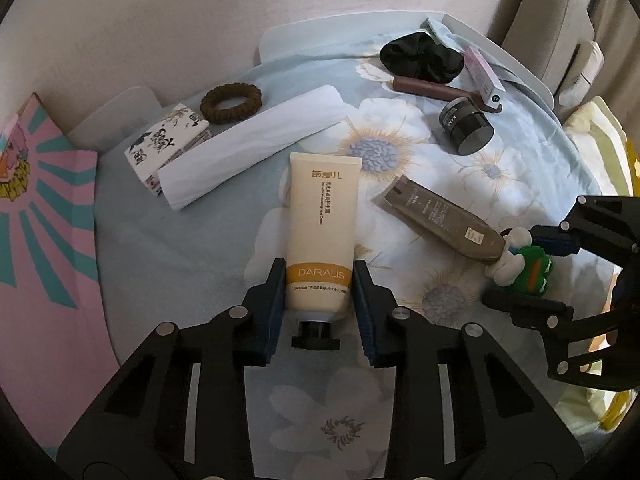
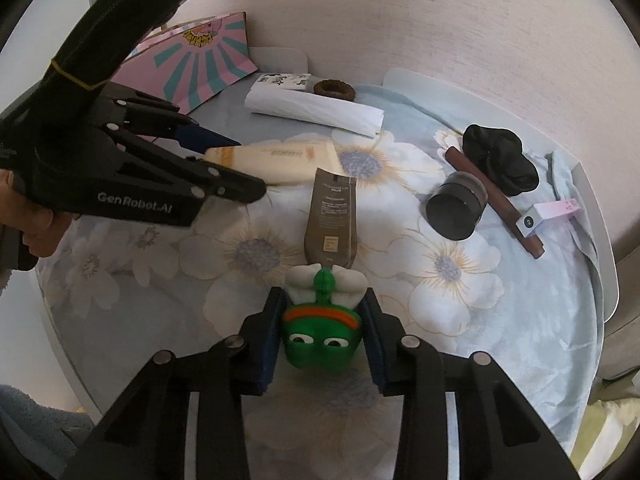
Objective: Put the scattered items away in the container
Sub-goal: 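Grasp the cream hand cream tube with left tool while right tool grasps green frog toy, then carry tube and frog toy into the cardboard box and release both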
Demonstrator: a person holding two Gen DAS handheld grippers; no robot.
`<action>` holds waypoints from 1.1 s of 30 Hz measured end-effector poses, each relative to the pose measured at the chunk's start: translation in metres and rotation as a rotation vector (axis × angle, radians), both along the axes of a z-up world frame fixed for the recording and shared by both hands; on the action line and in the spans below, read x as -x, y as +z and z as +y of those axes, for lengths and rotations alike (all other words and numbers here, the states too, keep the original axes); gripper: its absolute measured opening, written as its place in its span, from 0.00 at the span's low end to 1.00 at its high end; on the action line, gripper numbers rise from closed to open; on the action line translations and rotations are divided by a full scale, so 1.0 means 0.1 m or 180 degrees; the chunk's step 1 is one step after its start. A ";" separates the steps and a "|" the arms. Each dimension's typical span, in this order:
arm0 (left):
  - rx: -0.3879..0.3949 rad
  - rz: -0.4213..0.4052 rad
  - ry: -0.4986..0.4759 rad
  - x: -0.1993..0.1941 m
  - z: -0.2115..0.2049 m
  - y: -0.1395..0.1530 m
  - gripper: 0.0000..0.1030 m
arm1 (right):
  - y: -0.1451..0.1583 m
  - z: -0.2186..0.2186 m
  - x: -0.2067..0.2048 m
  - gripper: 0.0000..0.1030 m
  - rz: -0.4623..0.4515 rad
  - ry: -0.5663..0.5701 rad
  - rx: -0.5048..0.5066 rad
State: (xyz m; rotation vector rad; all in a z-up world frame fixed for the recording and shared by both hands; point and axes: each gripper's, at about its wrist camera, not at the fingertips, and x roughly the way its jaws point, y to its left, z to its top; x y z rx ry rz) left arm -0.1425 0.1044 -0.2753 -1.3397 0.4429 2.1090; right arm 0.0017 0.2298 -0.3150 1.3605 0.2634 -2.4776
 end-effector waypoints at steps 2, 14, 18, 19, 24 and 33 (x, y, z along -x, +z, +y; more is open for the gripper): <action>0.0006 -0.0001 0.0012 0.01 0.00 -0.01 0.28 | 0.00 0.00 0.02 0.33 -0.0003 0.0008 0.0004; -0.0147 0.0147 0.0150 0.02 -0.09 0.27 0.28 | 0.07 0.05 0.00 0.33 0.0027 -0.0017 0.0033; -0.0243 0.0250 0.0214 0.00 -0.12 0.56 0.28 | 0.22 0.10 -0.01 0.33 0.0084 -0.0041 0.0008; -0.0264 0.0272 0.0231 0.00 -0.12 0.64 0.28 | 0.29 0.12 -0.01 0.33 0.0099 -0.0056 0.0004; -0.0357 0.0493 0.0346 -0.09 -0.24 1.19 0.28 | 0.83 0.22 -0.05 0.33 0.0260 -0.0117 0.0090; -0.0429 0.1006 0.0656 -0.29 -0.73 2.33 0.28 | 1.98 0.07 -0.06 0.33 0.0724 0.0257 0.0065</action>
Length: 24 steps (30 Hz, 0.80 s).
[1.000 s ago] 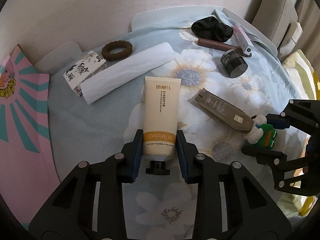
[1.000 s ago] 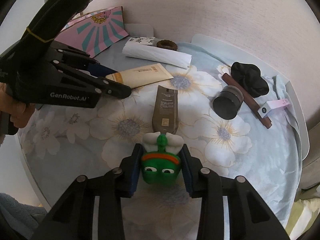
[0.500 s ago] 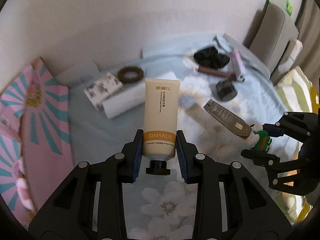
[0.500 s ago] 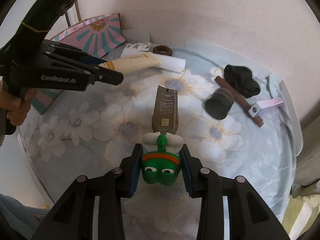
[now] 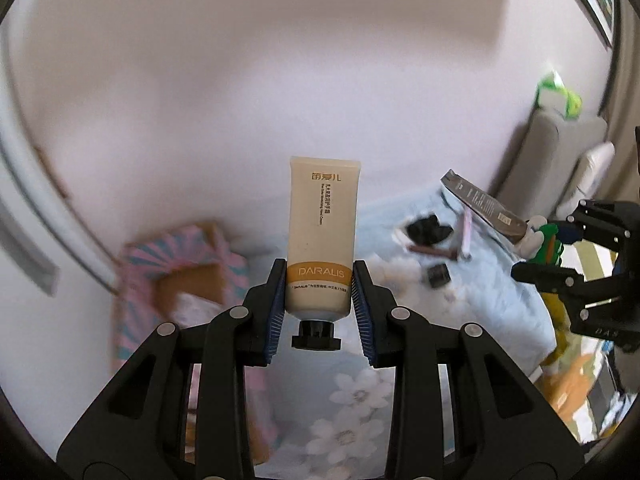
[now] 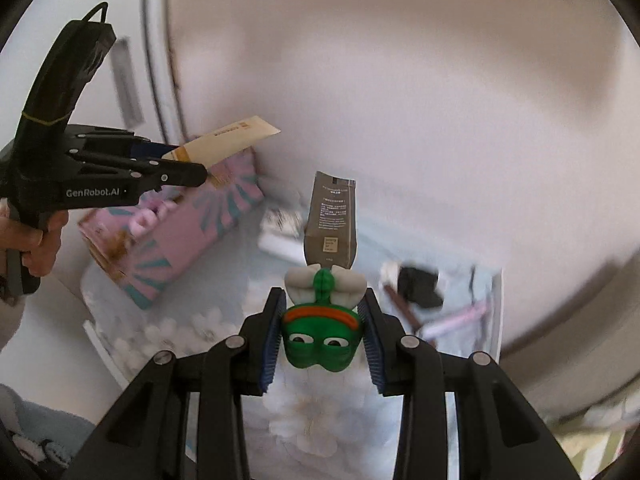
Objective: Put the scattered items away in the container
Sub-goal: 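Carry tube and frog toy into the cardboard box and release both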
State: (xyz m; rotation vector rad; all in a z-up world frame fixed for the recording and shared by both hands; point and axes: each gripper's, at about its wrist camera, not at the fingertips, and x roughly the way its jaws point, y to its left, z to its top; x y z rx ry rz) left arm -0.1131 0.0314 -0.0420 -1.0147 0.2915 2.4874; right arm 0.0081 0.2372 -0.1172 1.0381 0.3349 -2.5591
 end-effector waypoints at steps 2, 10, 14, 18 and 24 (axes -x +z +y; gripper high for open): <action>-0.0003 0.0113 0.0130 -0.04 -0.16 0.22 0.28 | 0.19 -0.09 0.04 0.33 0.0095 0.0161 -0.0042; -0.0016 0.0327 0.0854 -0.10 -1.00 0.60 0.28 | 0.70 -0.84 0.31 0.33 0.0382 0.0864 0.0124; -0.0040 0.0220 0.1170 -0.04 -1.37 0.38 0.28 | 0.64 -1.35 0.57 0.33 0.0277 0.1245 0.0252; -0.0053 -0.0040 0.1411 0.14 -1.65 -0.08 0.28 | 0.35 -1.93 0.96 0.33 -0.0029 0.1474 0.0334; -0.0069 -0.0519 0.1471 0.47 -1.78 -0.84 0.28 | -0.40 -2.58 1.50 0.33 -0.0569 0.1435 0.0186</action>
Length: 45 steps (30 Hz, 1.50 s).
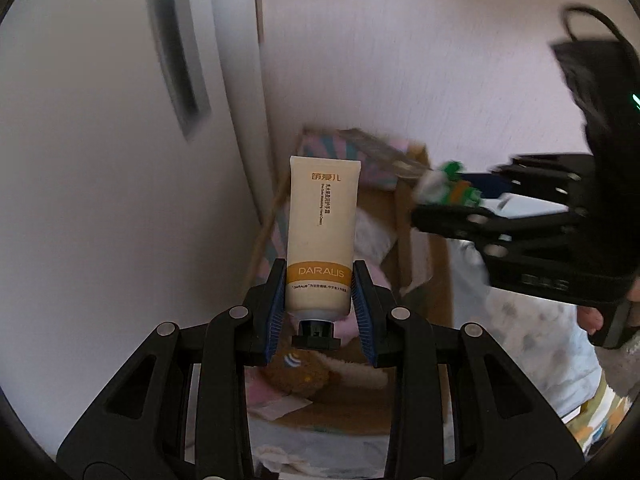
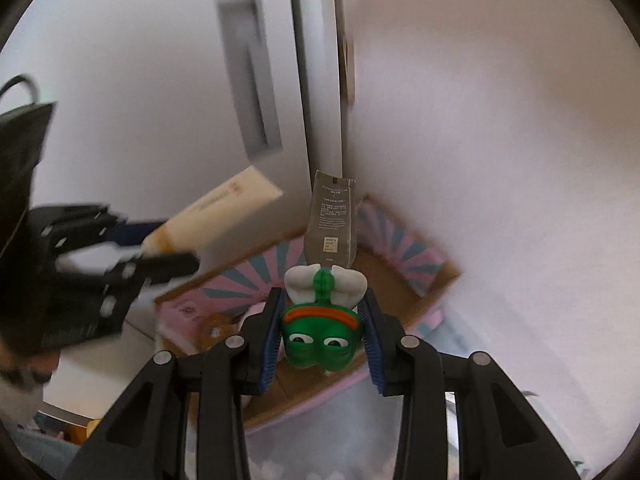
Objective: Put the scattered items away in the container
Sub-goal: 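Carry tube and frog toy into the cardboard box and release both, then move both tools back over the bed toward the remaining items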
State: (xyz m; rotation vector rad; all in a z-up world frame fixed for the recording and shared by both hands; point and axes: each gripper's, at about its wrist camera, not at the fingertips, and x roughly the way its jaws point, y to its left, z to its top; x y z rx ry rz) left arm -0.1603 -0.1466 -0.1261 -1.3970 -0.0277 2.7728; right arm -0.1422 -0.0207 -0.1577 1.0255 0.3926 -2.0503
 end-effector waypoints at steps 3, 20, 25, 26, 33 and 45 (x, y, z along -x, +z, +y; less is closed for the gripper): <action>-0.0011 -0.0156 -0.0038 0.14 0.00 -0.28 0.28 | -0.37 -0.27 0.16 0.33 -0.0161 0.0030 -0.0224; -0.0220 -0.0290 0.0057 0.34 -0.02 -0.49 0.83 | -0.87 -0.54 0.30 0.42 -0.0367 -0.0001 -0.0612; -0.0231 -0.0221 0.0101 0.22 -0.08 -0.32 0.84 | -0.71 -0.36 0.27 0.45 -0.0326 -0.0169 -0.0423; -0.0211 -0.0199 0.0096 0.19 -0.07 -0.29 0.84 | -0.69 -0.40 0.24 0.45 -0.0315 -0.0207 -0.0390; -0.0080 -0.0107 0.0006 0.00 -0.06 -0.05 0.84 | -0.45 0.18 0.07 0.46 -0.0227 -0.0467 -0.0175; -0.0022 0.0302 -0.0453 -0.16 0.61 0.66 0.90 | 0.33 1.56 -0.60 0.46 0.0114 -0.1200 0.0133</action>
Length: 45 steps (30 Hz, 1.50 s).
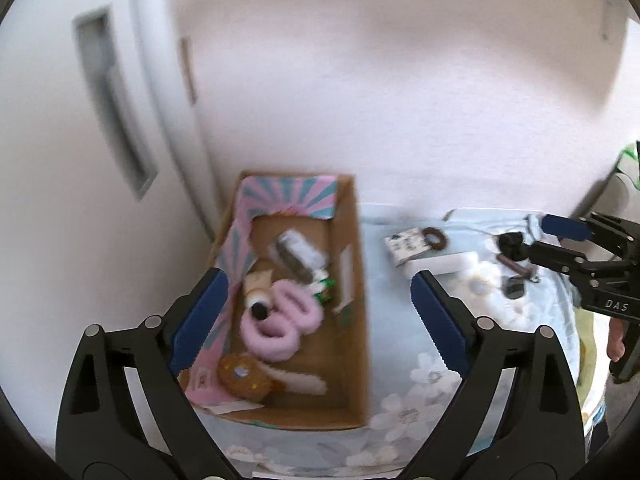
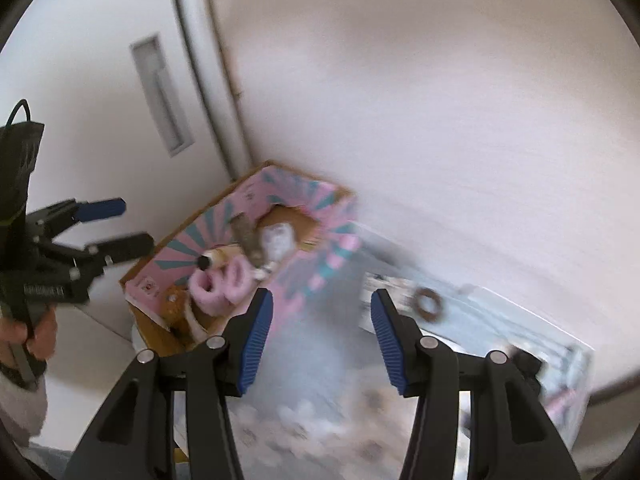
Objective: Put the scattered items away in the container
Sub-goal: 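Move both tools back over the bed toward the remaining items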
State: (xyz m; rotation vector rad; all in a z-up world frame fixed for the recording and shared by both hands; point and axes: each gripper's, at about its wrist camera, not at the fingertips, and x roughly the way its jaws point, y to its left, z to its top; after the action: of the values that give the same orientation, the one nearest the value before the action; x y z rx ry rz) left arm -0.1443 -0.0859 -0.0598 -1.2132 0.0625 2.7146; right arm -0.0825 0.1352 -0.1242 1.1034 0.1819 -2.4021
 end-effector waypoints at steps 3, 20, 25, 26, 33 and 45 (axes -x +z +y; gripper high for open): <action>0.0024 0.0031 -0.0139 0.00 0.22 0.09 0.93 | 0.06 0.36 -0.17 0.46 0.0031 -0.0336 -0.0059; 0.0336 -0.0465 -0.0981 0.18 1.66 -0.49 0.99 | -0.31 1.90 -0.79 0.47 -0.0328 -0.1538 -0.0191; 0.0369 -0.0523 -0.1295 0.14 2.11 -0.64 0.99 | -0.47 2.05 -0.68 0.47 -0.0440 -0.1679 0.0053; 0.0377 -0.0547 -0.1365 0.13 2.22 -0.68 0.99 | -0.48 2.07 -0.66 0.47 -0.0460 -0.1729 0.0049; 0.0416 -0.0720 -0.1644 0.16 2.91 -1.16 0.99 | -0.80 2.32 -0.17 0.47 -0.0855 -0.2001 0.0341; 0.0445 -0.0787 -0.1563 0.37 3.37 -1.89 0.99 | -1.58 2.65 0.64 0.47 -0.1424 -0.2183 0.0558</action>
State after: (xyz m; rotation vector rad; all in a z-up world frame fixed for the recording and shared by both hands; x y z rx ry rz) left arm -0.1813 0.2513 -0.2487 -1.3490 0.4599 2.1554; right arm -0.1467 0.3999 -0.2822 1.7885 -0.6413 -2.5557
